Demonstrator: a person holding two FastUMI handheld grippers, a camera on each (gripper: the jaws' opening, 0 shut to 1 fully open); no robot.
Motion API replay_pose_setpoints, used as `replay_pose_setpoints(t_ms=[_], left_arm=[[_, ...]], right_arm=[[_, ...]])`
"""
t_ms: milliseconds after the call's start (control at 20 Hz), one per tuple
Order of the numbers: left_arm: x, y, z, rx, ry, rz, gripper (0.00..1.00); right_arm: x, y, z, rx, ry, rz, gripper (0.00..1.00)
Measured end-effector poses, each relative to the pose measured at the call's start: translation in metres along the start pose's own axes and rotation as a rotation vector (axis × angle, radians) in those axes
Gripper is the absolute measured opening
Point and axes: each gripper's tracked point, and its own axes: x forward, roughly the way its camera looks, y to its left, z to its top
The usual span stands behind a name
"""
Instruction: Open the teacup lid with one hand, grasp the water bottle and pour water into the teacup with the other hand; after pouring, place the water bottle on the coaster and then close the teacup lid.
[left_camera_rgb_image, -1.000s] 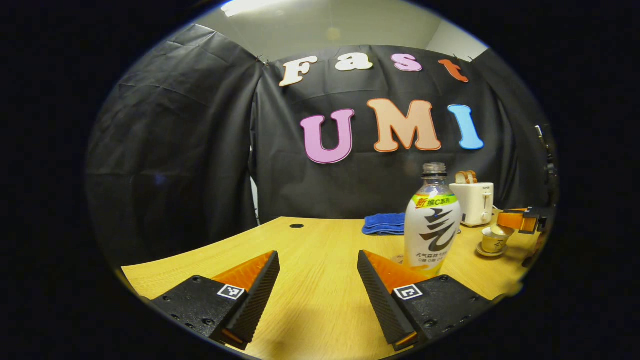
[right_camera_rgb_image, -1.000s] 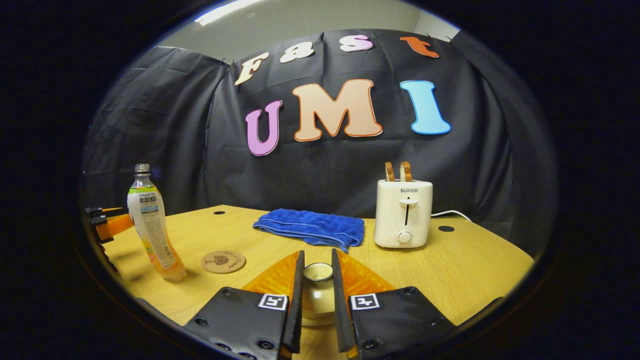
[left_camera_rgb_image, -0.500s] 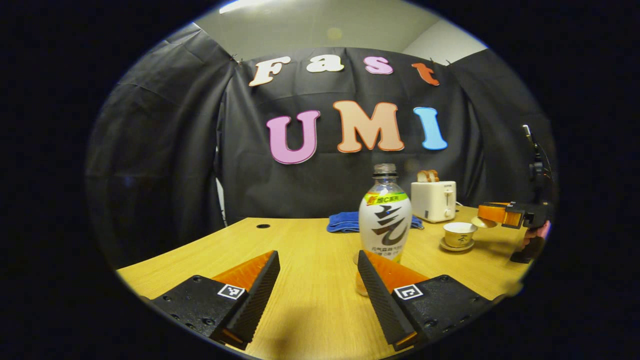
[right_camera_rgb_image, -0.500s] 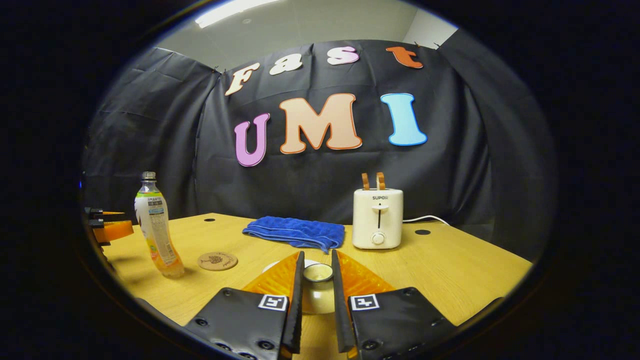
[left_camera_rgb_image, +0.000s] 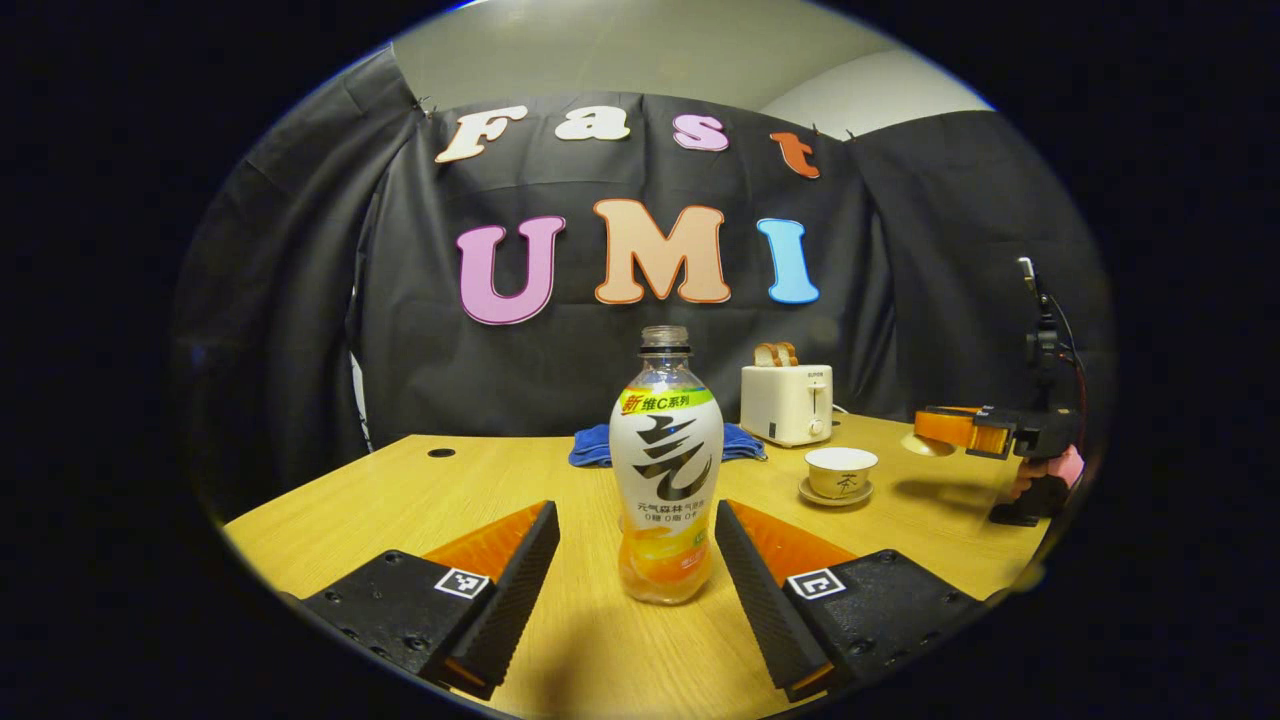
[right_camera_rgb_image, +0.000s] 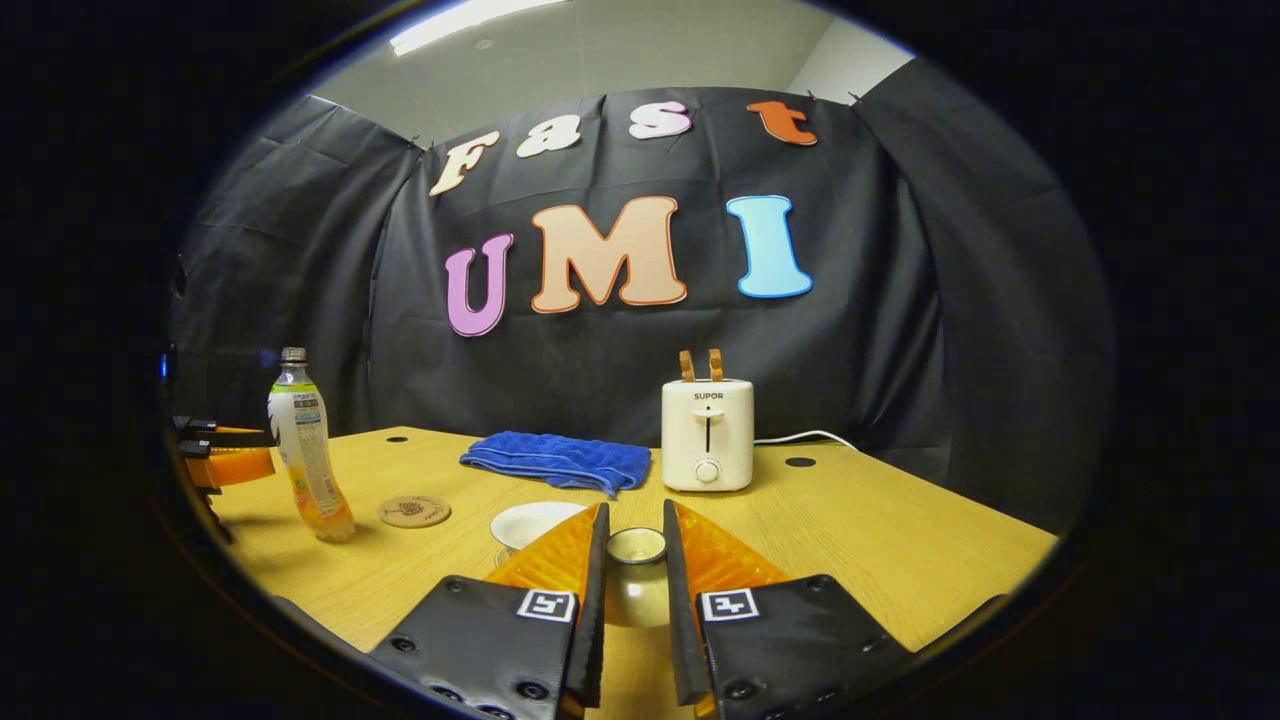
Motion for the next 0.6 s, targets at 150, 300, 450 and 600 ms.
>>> replay_pose_setpoints(t_ms=[150, 300, 450, 600], left_arm=[[0.014, -0.004, -0.005, -0.005, 0.025, -0.001, 0.92], [0.030, -0.006, -0.010, -0.011, 0.057, 0.003, 0.92], [0.046, -0.003, -0.015, -0.016, 0.089, 0.032, 0.92], [0.058, -0.004, -0.019, -0.008, 0.113, 0.048, 0.92]], right_arm=[[-0.004, -0.008, 0.001, 0.000, -0.003, -0.009, 0.32], [-0.008, -0.015, 0.001, -0.001, -0.004, -0.024, 0.30], [-0.011, -0.020, 0.002, -0.001, -0.006, -0.034, 0.30], [-0.012, -0.024, 0.001, -0.001, -0.005, -0.042, 0.31]])
